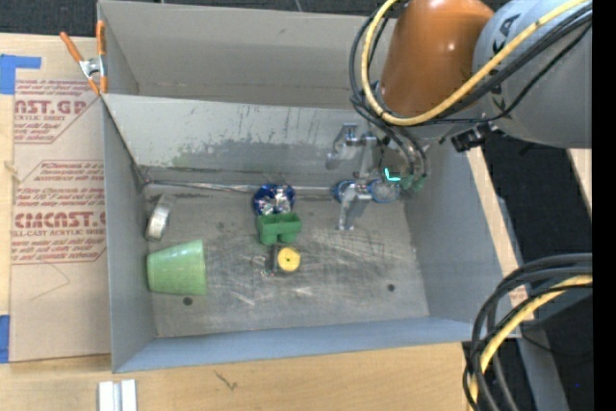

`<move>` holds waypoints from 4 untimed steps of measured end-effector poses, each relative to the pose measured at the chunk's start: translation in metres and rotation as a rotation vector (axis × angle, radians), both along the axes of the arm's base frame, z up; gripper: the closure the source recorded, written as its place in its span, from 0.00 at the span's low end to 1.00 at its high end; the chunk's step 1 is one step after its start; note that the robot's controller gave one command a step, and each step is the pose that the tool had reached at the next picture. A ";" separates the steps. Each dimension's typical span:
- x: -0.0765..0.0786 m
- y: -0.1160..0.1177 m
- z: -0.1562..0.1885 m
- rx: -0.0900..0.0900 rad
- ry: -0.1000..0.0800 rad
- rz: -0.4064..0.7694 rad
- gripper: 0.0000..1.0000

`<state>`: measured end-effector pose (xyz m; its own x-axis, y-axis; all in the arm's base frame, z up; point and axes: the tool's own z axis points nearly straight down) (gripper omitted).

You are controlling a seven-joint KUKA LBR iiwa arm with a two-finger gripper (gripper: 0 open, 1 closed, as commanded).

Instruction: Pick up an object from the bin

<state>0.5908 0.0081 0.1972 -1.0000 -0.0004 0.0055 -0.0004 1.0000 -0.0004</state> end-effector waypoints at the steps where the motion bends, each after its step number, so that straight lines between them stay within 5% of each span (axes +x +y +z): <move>1: 0.002 0.082 -0.103 0.005 -0.025 0.134 0.00; 3: -0.003 0.047 -0.097 0.003 -0.007 0.914 0.00; 4: -0.001 0.058 -0.116 -0.013 -0.045 1.440 0.00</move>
Offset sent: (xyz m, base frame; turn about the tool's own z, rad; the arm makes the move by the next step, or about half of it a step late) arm -0.0045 0.0909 -0.1272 -0.1438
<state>0.5896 0.0658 0.0815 -0.1292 -0.9915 -0.0180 -0.9909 0.1298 -0.0363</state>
